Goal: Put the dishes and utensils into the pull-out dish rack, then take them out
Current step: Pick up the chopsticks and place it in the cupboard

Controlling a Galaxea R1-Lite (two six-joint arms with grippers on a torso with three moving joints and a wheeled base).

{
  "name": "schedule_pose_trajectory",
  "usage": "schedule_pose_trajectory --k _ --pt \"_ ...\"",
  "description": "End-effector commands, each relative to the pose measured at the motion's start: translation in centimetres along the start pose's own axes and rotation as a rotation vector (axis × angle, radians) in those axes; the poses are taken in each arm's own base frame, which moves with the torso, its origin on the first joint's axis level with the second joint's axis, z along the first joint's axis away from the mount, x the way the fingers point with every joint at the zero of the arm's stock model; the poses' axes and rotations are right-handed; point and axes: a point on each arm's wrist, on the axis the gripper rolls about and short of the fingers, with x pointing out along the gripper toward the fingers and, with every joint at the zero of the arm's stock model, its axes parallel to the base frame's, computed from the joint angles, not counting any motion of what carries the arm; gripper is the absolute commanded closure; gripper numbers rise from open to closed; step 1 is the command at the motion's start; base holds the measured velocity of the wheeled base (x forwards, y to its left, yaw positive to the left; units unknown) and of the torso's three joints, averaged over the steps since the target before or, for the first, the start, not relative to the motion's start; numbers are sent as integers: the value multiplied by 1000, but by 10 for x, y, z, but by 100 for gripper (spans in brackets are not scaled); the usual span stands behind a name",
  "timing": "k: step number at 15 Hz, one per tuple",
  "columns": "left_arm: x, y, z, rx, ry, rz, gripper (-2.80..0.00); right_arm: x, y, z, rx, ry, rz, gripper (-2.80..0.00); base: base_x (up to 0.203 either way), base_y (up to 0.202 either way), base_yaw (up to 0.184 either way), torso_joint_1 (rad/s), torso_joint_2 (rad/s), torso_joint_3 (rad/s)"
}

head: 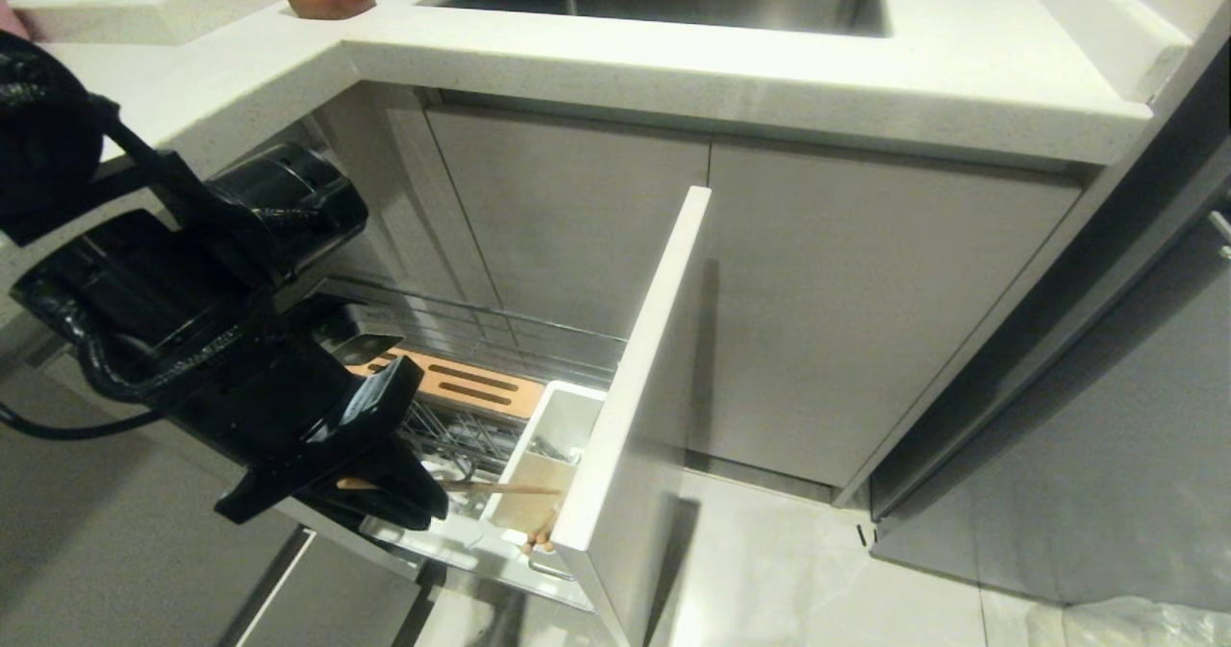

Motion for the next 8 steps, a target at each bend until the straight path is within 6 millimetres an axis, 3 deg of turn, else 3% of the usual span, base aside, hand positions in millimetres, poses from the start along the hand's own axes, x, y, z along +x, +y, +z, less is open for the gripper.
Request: schedule_pose_trajectory --k 1,8 --pt "8 3 9 -7 24 15 0 0 0 0 0 1 0 0 0 0 0 0 0 0" --pt "25 30 23 67 38 -72 0 0 0 0 0 1 0 0 0 0 0 0 0 0"
